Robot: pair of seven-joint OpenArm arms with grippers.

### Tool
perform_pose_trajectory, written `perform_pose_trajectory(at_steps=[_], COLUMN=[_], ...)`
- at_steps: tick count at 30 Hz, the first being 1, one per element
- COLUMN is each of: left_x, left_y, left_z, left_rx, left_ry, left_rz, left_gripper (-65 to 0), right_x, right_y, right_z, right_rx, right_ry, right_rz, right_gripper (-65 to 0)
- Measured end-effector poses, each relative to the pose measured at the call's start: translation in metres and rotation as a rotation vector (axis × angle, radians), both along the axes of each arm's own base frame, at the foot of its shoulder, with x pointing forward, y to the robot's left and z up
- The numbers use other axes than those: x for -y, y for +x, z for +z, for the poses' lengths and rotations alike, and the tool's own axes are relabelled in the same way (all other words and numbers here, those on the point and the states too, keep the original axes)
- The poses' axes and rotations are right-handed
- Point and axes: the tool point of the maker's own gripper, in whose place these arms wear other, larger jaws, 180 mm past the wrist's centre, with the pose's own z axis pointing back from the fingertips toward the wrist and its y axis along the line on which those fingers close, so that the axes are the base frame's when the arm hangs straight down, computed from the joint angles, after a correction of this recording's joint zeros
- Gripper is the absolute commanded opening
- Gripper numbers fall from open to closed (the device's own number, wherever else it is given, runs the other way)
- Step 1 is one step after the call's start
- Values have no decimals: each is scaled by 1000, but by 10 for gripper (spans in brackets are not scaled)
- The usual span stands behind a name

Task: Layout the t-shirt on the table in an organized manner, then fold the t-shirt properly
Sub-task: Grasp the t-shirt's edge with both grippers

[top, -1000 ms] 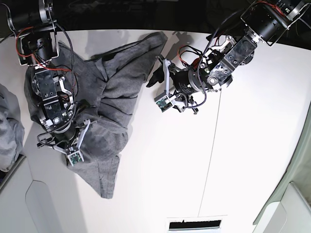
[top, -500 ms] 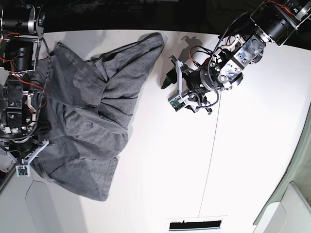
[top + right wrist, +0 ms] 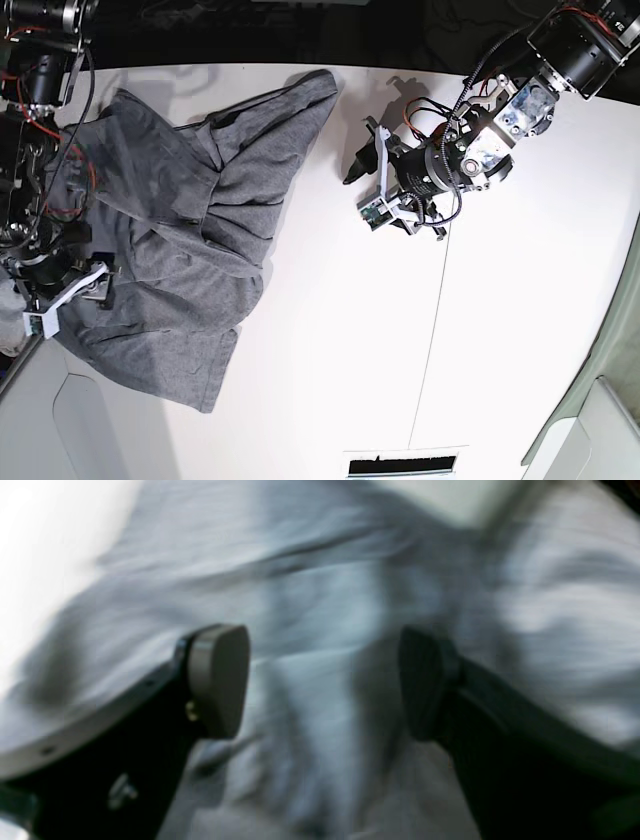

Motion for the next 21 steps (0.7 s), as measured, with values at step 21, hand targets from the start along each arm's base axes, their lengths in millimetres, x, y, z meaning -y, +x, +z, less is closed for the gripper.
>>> perform_pose_trajectory(at_steps=[21], left_x=[56], left_y=[-92], left_z=[29], left_rx=[-93], left_ry=[-162], left_rz=[-97], left_gripper=[-272], right_x=[-65], right_y=[-173], right_z=[-67], right_rx=[-273], right_ry=[79], right_rz=[263], right_gripper=[-203])
